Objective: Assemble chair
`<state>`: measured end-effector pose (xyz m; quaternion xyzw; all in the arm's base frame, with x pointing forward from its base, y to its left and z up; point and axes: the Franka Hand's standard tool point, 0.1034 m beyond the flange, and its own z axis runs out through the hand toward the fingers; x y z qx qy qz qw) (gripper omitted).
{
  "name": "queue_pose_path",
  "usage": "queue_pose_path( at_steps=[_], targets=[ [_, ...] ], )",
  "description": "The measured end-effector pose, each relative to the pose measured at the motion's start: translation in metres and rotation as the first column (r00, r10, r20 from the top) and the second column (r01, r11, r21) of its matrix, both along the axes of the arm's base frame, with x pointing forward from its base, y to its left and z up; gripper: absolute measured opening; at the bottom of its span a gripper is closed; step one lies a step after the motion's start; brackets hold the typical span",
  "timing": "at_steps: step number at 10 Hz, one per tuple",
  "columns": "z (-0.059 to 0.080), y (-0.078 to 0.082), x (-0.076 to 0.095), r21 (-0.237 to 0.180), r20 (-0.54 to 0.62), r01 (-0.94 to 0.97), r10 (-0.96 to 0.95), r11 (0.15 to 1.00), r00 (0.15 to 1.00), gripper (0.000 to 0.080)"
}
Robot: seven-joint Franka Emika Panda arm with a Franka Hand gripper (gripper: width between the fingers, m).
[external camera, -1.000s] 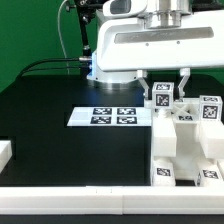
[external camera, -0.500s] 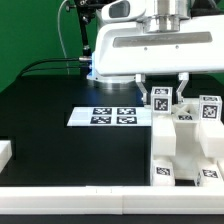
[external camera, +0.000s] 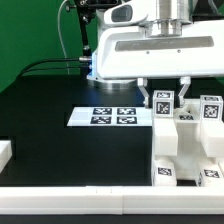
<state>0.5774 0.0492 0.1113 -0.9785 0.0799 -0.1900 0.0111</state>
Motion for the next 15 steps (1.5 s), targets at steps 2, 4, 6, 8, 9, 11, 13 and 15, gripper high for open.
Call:
queue_pose_path(
  at_steps=[2,4,6,8,9,11,13,15],
  targets=[
    [0.000,0.000,0.000,0.000,0.000,0.000,0.000,1.000,1.000,0.0279],
    [0.000,0.000,0.000,0.000,0.000,-0.001,0.001,1.000,1.000,0.0536],
    [0.000,0.000,0.000,0.000,0.000,-0.001,0.001,1.000,1.000,0.0626],
    [-0.001,0.000,-0.001,0.000,-0.013,-0.002,0.002,1.000,1.000,0.0645],
    [0.000,-0.001,-0.002,0.003,-0.041,-0.004,0.004,1.000,0.999,0.0649],
    [0.012,-0.008,-0.003,0.022,-0.136,0.008,-0.005,1.000,0.991,0.0649],
    [0.016,-0.010,-0.001,0.042,-0.294,0.025,-0.012,0.999,0.956,0.0649],
    [0.014,-0.010,0.000,0.057,-0.407,0.043,-0.016,0.997,0.913,0.0649]
  ],
)
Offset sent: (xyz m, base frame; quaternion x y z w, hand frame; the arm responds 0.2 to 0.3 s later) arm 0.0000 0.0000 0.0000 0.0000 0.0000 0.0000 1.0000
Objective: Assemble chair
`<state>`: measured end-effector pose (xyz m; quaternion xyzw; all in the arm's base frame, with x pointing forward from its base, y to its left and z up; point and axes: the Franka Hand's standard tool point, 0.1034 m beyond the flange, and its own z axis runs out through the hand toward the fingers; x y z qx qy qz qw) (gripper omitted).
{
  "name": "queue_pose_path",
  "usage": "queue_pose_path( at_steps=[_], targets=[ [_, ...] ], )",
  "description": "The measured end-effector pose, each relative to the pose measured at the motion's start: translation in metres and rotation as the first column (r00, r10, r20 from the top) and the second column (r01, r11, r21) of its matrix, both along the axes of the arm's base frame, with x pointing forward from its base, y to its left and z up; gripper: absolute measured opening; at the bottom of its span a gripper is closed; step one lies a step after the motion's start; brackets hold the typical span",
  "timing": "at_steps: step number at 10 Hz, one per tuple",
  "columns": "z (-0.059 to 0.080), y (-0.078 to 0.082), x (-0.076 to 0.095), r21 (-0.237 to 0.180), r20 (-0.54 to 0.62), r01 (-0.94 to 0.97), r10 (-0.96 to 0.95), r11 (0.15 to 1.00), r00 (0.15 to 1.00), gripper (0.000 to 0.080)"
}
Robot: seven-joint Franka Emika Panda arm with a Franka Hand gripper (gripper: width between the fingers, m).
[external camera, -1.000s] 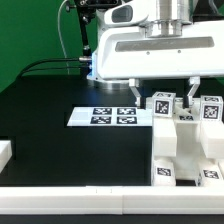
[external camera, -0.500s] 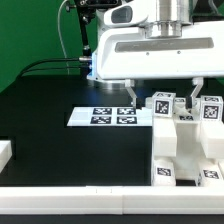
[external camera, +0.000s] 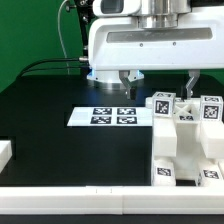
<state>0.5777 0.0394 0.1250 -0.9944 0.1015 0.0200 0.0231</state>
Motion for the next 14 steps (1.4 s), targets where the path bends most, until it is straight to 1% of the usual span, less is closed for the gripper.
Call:
queue_pose_path(
  at_steps=[1,2,3,5,6,7,8,10,12,14],
  targets=[
    [0.0023,-0.0030,0.0116,0.000,0.006,0.006,-0.006,1.000,1.000,0.0649],
    [0.0014,-0.0026,0.0179,-0.006,0.042,0.016,-0.016,1.000,0.999,0.0649],
    [-0.0022,0.0038,0.0170,-0.008,0.058,0.043,-0.042,0.999,0.997,0.0649],
    [-0.0022,0.0023,0.0167,-0.009,0.055,0.047,-0.046,0.999,0.997,0.0376],
    [-0.0025,0.0031,0.0165,-0.008,0.054,0.060,-0.060,0.998,0.997,0.0376],
    [-0.0023,0.0032,0.0169,-0.006,0.052,0.133,-0.132,0.991,0.990,0.0281],
    [-0.0023,0.0024,0.0169,-0.006,0.049,0.211,-0.210,0.977,0.976,0.0281],
    [-0.0025,0.0014,0.0170,-0.005,0.045,0.306,-0.305,0.952,0.951,0.0281],
    [-0.0027,-0.0012,0.0190,0.013,0.025,0.559,-0.559,0.829,0.829,0.0281],
    [-0.0038,-0.0038,0.0194,0.047,0.018,0.749,-0.750,0.661,0.661,0.0281]
  ],
)
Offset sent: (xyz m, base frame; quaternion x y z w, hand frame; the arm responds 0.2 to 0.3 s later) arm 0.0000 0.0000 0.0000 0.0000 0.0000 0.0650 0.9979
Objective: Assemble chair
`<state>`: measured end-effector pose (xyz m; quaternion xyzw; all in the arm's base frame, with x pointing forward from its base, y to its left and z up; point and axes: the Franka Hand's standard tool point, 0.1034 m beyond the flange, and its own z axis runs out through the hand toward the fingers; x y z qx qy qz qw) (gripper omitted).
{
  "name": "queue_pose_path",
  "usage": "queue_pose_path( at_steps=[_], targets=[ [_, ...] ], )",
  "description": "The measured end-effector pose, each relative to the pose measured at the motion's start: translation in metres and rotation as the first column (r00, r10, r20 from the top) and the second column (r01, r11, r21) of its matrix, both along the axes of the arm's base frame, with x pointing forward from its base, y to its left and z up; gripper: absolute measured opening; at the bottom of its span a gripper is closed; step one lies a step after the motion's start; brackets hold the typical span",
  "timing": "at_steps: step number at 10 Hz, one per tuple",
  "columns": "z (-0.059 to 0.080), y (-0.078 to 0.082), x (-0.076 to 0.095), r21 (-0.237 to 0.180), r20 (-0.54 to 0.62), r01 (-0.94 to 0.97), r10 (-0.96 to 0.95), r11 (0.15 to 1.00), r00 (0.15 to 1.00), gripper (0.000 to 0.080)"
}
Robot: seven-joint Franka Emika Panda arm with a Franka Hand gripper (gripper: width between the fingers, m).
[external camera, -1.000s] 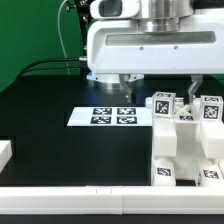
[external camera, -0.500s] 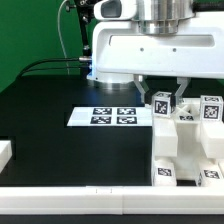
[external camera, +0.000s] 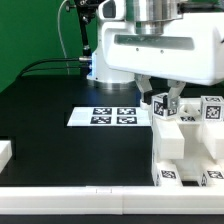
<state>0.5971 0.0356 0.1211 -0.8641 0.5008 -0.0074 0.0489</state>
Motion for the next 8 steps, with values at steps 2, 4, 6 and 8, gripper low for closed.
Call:
queue_pose_path(
  at_steps=[2,4,6,8],
  targets=[
    [-0.0012,-0.0025,-0.0022,0.026,-0.023,0.240,-0.240,0.970,0.971,0.0281],
    [-0.0014,-0.0033,-0.0026,0.028,-0.028,0.276,-0.276,0.961,0.961,0.0281],
    [-0.0020,-0.0025,-0.0031,0.024,-0.029,0.209,-0.209,0.978,0.978,0.0439],
    [0.0041,0.0030,0.0017,0.026,-0.036,0.023,-0.023,0.999,0.999,0.0568]
  ],
)
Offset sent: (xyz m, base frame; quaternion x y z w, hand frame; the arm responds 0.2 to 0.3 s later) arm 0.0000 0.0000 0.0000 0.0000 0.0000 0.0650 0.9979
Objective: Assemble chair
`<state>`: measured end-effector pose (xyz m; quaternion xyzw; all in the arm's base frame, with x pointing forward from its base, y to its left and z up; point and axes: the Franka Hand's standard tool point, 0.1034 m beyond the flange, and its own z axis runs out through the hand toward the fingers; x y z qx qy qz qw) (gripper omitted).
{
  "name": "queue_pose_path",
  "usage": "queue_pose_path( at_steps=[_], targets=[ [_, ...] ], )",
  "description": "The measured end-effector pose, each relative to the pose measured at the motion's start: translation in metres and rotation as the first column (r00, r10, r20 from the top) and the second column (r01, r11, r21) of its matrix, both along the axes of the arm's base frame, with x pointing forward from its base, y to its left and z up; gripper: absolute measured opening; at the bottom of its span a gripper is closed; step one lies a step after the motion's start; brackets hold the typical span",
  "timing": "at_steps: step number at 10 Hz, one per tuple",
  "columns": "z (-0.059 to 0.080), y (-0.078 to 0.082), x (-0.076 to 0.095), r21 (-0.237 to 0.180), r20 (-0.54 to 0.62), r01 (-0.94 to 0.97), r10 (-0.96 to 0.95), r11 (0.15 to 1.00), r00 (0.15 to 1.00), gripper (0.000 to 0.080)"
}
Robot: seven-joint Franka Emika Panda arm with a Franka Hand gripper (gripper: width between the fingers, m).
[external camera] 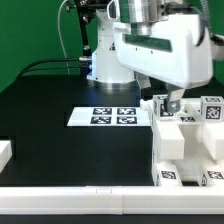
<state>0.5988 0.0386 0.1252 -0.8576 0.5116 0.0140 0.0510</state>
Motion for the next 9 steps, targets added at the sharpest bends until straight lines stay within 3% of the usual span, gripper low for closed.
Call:
queue_pose_path(
  at_steps=[1,6,7,8,9],
  targets=[
    [0.001,0.001,0.002,-0.006,0.021,-0.165,0.165,0.986,0.986,0.0632],
    [0.002,0.000,0.002,-0.042,0.062,-0.501,0.503,0.864,0.862,0.0649],
    [0.000,0.001,0.000,-0.069,0.046,-0.677,0.680,0.733,0.732,0.0649],
    [-0.004,0.009,-0.003,-0.064,0.028,-0.811,0.814,0.581,0.581,0.0649],
    [-0.005,0.012,-0.003,-0.065,0.029,-0.829,0.832,0.555,0.554,0.0649]
  ],
)
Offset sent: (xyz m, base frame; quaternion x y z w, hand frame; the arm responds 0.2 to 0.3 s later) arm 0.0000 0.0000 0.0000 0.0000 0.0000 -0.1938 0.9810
